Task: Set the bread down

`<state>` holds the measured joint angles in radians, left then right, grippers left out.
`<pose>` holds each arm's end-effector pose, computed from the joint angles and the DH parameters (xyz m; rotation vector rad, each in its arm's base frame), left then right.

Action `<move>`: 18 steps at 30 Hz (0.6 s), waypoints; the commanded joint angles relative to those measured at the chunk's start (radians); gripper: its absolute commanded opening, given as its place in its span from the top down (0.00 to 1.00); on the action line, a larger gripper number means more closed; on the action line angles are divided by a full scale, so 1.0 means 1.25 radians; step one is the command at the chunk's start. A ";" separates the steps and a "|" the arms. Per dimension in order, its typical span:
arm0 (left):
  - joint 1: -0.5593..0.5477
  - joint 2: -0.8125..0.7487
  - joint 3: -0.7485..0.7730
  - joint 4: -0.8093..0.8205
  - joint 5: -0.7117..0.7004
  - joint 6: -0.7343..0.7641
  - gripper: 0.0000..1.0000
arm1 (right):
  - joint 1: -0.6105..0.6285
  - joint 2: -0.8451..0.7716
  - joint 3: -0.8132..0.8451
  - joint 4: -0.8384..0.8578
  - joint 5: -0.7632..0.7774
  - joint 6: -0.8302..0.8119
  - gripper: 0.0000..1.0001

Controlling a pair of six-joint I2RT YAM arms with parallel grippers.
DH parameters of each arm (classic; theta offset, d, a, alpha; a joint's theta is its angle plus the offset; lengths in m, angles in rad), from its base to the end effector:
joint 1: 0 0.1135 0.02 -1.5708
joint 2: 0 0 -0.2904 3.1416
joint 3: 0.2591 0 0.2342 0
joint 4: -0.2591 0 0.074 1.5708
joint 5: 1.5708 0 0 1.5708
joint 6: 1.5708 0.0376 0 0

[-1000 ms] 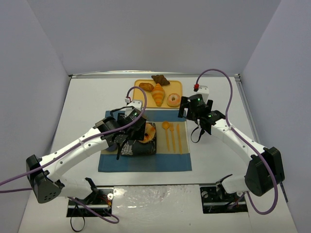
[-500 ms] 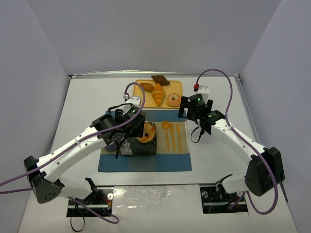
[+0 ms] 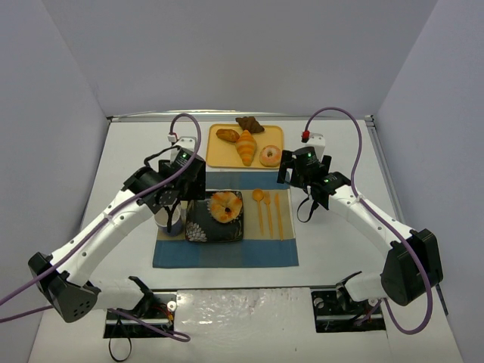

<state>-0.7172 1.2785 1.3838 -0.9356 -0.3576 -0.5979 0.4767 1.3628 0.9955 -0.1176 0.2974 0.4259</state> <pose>0.1811 -0.1405 0.3944 -0.0243 2.3447 -0.2203 0.2628 0.1233 0.3211 0.1322 2.0384 0.2612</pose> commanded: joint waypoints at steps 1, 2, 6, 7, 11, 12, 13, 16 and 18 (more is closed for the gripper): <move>0.044 -0.033 0.041 0.027 0.021 0.045 0.38 | -0.005 -0.034 0.020 0.030 0.003 0.002 0.00; 0.059 -0.031 0.043 0.029 0.031 0.054 0.38 | -0.006 -0.035 0.020 0.030 0.003 0.002 0.00; 0.106 -0.023 0.052 0.037 0.053 0.079 0.38 | -0.006 -0.035 0.021 0.029 0.003 0.002 0.00; 0.115 -0.020 0.054 0.039 0.058 0.084 0.38 | -0.006 -0.036 0.021 0.029 0.003 0.002 0.00; 0.163 -0.012 0.061 0.050 0.085 0.104 0.38 | -0.005 -0.033 0.024 0.029 0.003 -0.001 0.00; 0.170 -0.012 0.061 0.053 0.088 0.106 0.38 | -0.006 -0.032 0.024 0.029 0.003 -0.001 0.00; 0.181 -0.010 0.061 0.056 0.094 0.109 0.38 | -0.006 -0.031 0.026 0.029 0.003 -0.001 0.00; 0.201 -0.008 0.061 0.062 0.105 0.118 0.38 | -0.005 -0.029 0.029 0.029 0.004 -0.002 0.00; 0.222 -0.007 0.061 0.066 0.116 0.125 0.38 | -0.006 -0.027 0.031 0.029 0.003 -0.003 0.00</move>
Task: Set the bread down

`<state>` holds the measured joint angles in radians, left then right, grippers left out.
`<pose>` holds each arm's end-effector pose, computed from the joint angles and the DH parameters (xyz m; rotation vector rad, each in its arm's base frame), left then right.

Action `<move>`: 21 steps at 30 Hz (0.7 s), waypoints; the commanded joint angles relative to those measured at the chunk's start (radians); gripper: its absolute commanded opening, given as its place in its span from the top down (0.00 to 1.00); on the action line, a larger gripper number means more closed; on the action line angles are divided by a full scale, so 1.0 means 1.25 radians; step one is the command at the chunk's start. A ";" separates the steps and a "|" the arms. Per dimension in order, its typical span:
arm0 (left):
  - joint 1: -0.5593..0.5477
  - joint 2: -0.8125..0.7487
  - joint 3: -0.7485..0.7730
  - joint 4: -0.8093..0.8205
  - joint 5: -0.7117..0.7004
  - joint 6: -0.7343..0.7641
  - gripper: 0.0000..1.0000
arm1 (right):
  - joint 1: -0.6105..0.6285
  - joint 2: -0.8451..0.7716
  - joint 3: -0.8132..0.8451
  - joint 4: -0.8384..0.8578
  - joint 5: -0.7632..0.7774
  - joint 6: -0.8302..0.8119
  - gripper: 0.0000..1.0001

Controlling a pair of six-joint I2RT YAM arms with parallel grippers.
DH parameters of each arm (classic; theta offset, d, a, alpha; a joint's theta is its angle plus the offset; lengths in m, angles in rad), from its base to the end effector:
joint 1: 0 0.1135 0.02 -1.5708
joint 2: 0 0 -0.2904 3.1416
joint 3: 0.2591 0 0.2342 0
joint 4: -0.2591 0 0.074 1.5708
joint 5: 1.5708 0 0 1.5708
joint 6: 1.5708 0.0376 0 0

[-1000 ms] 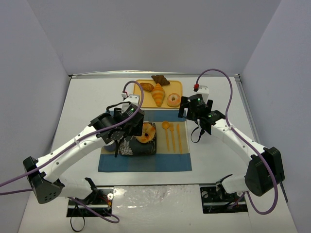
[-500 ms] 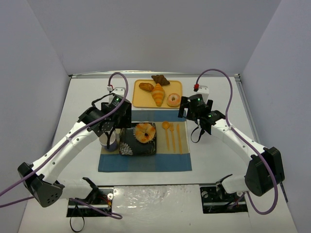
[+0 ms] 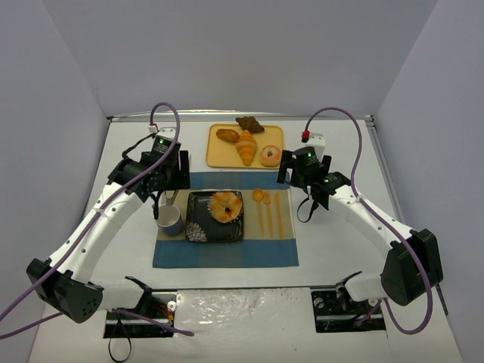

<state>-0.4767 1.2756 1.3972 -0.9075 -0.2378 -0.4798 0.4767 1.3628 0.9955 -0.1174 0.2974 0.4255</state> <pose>0.2094 -0.0982 0.4002 -0.1190 2.3342 -0.1971 0.2629 0.1233 0.3211 0.1318 2.0382 0.2610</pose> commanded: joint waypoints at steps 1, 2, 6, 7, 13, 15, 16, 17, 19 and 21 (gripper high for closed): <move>0.042 -0.005 0.048 0.046 0.029 0.033 0.38 | -0.006 -0.026 0.032 0.029 0.003 -0.003 0.00; 0.048 -0.005 0.047 0.050 0.034 0.034 0.38 | -0.005 -0.025 0.033 0.029 0.003 -0.003 0.00; 0.075 0.000 0.040 0.061 0.048 0.041 0.38 | -0.006 -0.019 0.039 0.027 0.000 -0.003 0.00; 0.081 0.001 0.038 0.063 0.050 0.043 0.38 | -0.005 -0.017 0.039 0.028 0.000 -0.003 0.00; 0.121 0.009 0.032 0.077 0.076 0.053 0.38 | -0.006 -0.015 0.045 0.026 0.000 -0.005 0.00; 0.126 0.010 0.030 0.076 0.077 0.055 0.38 | -0.006 -0.014 0.045 0.025 0.001 -0.005 0.00; 0.133 0.010 0.028 0.079 0.080 0.056 0.38 | -0.006 -0.014 0.046 0.026 0.000 -0.005 0.00; 0.141 0.010 0.026 0.081 0.083 0.058 0.38 | -0.006 -0.013 0.048 0.026 -0.001 -0.005 0.00; 0.159 0.014 0.028 0.085 0.094 0.061 0.38 | -0.005 -0.014 0.048 0.026 -0.002 -0.004 0.00; 0.170 0.020 0.032 0.087 0.099 0.064 0.38 | -0.005 -0.015 0.049 0.025 -0.001 -0.005 0.00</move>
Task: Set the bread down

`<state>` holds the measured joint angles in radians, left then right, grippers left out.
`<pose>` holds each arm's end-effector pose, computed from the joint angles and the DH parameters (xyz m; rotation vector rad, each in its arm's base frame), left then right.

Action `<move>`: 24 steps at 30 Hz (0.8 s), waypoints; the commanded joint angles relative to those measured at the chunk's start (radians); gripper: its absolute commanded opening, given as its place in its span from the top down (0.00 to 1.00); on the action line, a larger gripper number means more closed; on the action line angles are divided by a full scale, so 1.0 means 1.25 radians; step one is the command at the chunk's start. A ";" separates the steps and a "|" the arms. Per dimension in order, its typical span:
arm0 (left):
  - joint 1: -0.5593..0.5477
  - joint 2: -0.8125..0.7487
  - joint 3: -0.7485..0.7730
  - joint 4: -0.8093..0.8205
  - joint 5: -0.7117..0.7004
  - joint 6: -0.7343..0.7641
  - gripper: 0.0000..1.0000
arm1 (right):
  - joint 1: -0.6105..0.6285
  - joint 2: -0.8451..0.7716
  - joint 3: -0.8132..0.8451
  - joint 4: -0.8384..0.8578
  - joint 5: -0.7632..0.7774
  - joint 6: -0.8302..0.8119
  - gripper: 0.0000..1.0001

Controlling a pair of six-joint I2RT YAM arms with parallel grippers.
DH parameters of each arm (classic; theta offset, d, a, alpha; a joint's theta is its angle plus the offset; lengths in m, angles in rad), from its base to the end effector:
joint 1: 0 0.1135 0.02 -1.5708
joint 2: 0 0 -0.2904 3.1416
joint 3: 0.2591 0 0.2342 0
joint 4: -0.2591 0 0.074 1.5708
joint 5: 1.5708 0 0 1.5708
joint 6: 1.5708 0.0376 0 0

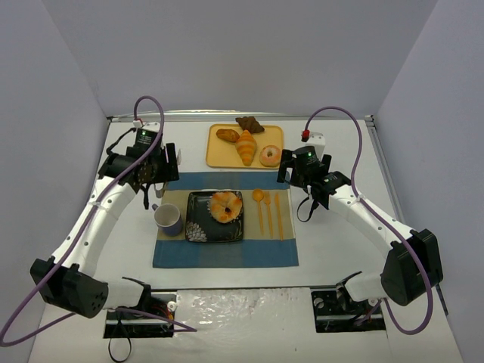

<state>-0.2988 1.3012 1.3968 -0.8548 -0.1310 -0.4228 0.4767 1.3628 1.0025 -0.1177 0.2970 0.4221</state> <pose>0.2337 -0.0668 0.3982 -0.2099 2.3219 -0.2105 0.2633 0.1236 0.3234 0.1291 2.0321 0.2625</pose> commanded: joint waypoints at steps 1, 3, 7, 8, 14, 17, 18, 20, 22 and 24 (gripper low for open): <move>0.033 0.002 0.036 0.046 0.015 0.020 0.38 | -0.005 -0.015 0.042 0.025 0.000 -0.003 0.00; 0.042 0.006 0.043 0.046 0.022 0.023 0.38 | -0.005 -0.016 0.043 0.024 0.002 -0.004 0.00; 0.055 0.013 0.052 0.047 0.027 0.031 0.38 | -0.006 -0.015 0.045 0.023 0.003 -0.006 0.00; 0.061 0.015 0.053 0.047 0.030 0.033 0.38 | -0.006 -0.014 0.046 0.023 0.003 -0.006 0.00; 0.092 0.019 0.053 0.052 0.046 0.039 0.38 | -0.005 -0.012 0.053 0.019 0.003 -0.010 0.00; 0.111 0.026 0.052 0.059 0.057 0.044 0.38 | -0.005 -0.010 0.057 0.017 0.003 -0.013 0.00; 0.118 0.029 0.051 0.061 0.060 0.045 0.38 | -0.005 -0.009 0.058 0.017 0.003 -0.014 0.00; 0.132 0.039 0.050 0.069 0.067 0.047 0.38 | -0.006 -0.009 0.061 0.015 0.002 -0.015 0.00; 0.151 0.049 0.049 0.074 0.078 0.048 0.38 | -0.005 -0.008 0.065 0.012 0.003 -0.016 0.00; 0.171 0.065 0.052 0.083 0.093 0.046 0.38 | -0.005 -0.007 0.069 0.010 0.004 -0.018 0.00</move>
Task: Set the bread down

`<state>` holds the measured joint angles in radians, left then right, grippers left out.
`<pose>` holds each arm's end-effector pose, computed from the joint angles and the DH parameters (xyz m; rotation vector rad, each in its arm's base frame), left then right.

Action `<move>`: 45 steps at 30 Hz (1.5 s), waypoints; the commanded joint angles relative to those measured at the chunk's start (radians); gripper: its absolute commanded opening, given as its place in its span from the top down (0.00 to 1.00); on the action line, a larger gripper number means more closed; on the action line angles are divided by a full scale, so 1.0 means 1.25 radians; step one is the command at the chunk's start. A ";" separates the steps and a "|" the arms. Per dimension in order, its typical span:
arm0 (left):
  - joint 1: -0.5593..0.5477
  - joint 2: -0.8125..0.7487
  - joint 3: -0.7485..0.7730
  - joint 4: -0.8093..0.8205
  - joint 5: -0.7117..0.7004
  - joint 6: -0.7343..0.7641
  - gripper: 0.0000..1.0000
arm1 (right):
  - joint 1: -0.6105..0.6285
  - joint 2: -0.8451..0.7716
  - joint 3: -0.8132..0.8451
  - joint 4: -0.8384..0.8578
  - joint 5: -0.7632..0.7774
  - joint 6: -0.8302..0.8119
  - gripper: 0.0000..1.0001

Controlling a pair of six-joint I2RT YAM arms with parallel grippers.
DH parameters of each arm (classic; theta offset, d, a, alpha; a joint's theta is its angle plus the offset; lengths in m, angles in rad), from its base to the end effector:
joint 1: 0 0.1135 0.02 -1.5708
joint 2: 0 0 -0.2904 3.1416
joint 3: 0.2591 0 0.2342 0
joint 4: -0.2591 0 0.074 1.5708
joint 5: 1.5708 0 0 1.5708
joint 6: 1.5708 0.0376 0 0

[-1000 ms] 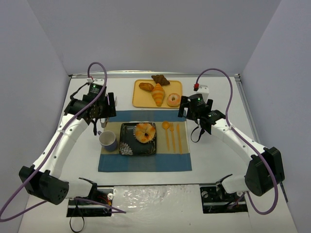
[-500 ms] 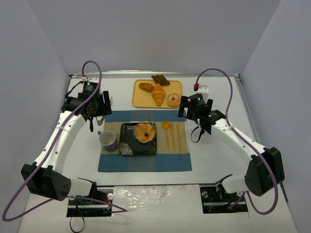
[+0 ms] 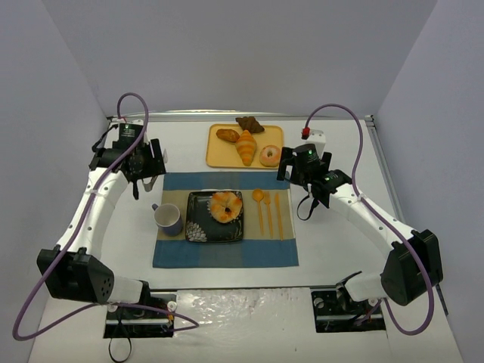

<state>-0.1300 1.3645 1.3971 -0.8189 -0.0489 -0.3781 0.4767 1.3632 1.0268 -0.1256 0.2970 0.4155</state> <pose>0.2616 -0.0324 0.3861 -0.3162 2.3427 -0.1898 0.2646 0.1242 0.3306 0.1248 2.0173 0.2660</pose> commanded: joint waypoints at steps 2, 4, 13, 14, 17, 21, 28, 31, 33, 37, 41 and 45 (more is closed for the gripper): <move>0.057 0.035 0.057 0.073 0.038 0.008 0.38 | -0.006 -0.004 0.054 0.013 0.004 -0.015 0.00; 0.082 0.061 0.070 0.081 0.047 0.005 0.38 | -0.006 -0.003 0.057 0.012 0.002 -0.015 0.00; 0.161 0.208 0.146 0.143 0.097 -0.010 0.38 | -0.005 0.003 0.061 0.007 0.002 -0.021 0.00; 0.166 0.224 0.153 0.152 0.107 -0.013 0.38 | -0.005 0.003 0.061 0.007 0.000 -0.021 0.00; 0.178 0.269 0.167 0.169 0.118 -0.017 0.38 | -0.006 0.005 0.058 0.005 -0.001 -0.022 0.00; 0.186 0.322 0.164 0.187 0.134 -0.024 0.38 | -0.007 0.006 0.060 0.004 0.002 -0.027 0.00; 0.191 0.349 0.099 0.233 0.139 -0.032 0.39 | -0.006 0.004 0.062 0.002 0.000 -0.027 0.00; 0.197 0.356 0.073 0.245 0.140 -0.036 0.39 | -0.006 0.000 0.057 0.002 -0.001 -0.026 0.00; 0.202 0.360 0.058 0.255 0.146 -0.040 0.39 | -0.007 -0.002 0.054 0.002 -0.001 -0.024 0.00; 0.205 0.376 0.047 0.261 0.144 -0.041 0.39 | -0.007 -0.003 0.049 0.002 -0.001 -0.024 0.00; 0.213 0.392 0.038 0.265 0.145 -0.046 0.39 | -0.007 -0.005 0.047 0.002 -0.001 -0.024 0.00; 0.213 0.404 0.026 0.276 0.148 -0.050 0.39 | -0.007 -0.007 0.046 0.001 -0.002 -0.026 0.00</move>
<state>0.1253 1.8865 1.4210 -0.5322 0.1299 -0.4250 0.4763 1.3727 1.0554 -0.1432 0.2893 0.3918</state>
